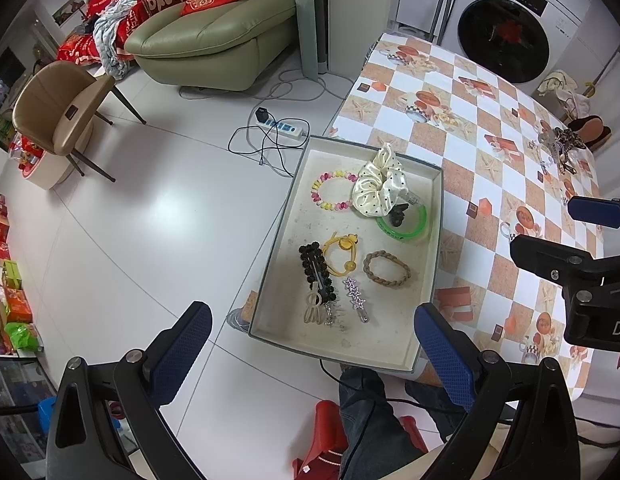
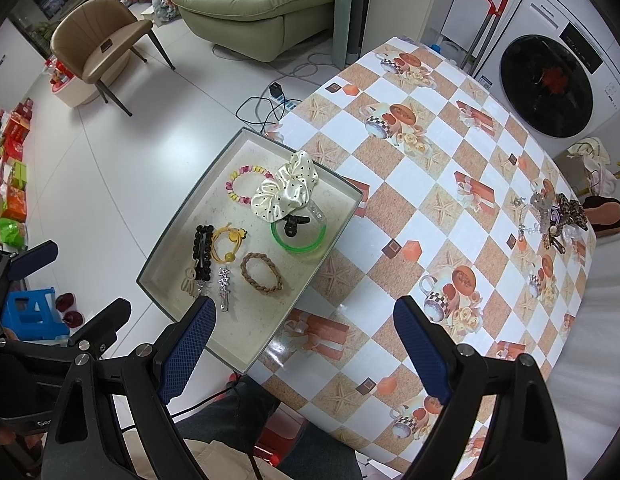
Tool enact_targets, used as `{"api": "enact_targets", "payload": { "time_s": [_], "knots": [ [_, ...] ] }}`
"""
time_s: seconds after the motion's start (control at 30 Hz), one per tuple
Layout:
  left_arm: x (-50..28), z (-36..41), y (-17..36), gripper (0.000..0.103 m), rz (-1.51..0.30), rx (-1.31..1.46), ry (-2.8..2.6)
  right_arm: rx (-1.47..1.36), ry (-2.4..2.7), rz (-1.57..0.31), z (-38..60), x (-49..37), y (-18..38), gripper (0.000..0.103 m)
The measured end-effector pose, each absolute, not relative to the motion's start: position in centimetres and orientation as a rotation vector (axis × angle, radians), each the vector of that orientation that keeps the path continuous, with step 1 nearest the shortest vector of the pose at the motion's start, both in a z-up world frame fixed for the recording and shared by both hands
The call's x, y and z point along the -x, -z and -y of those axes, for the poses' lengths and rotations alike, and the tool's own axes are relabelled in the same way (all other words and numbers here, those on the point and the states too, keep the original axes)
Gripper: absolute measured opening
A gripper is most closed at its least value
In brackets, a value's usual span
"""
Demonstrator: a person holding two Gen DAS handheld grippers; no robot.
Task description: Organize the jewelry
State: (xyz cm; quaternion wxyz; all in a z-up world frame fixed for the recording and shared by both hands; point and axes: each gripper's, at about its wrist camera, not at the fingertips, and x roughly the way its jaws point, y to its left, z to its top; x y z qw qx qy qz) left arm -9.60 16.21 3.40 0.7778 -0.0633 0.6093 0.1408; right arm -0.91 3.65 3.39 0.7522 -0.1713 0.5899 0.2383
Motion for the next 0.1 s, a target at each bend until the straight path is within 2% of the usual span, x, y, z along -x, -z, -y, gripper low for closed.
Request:
{"api": "enact_targets", "payload": {
  "time_s": [0.1],
  "knots": [
    [9.60,-16.21,-3.39,0.103,-1.318,0.138,-0.306,0.374,-0.520,-1.289,-3.66,0.88,-3.40,0.092]
  ]
}}
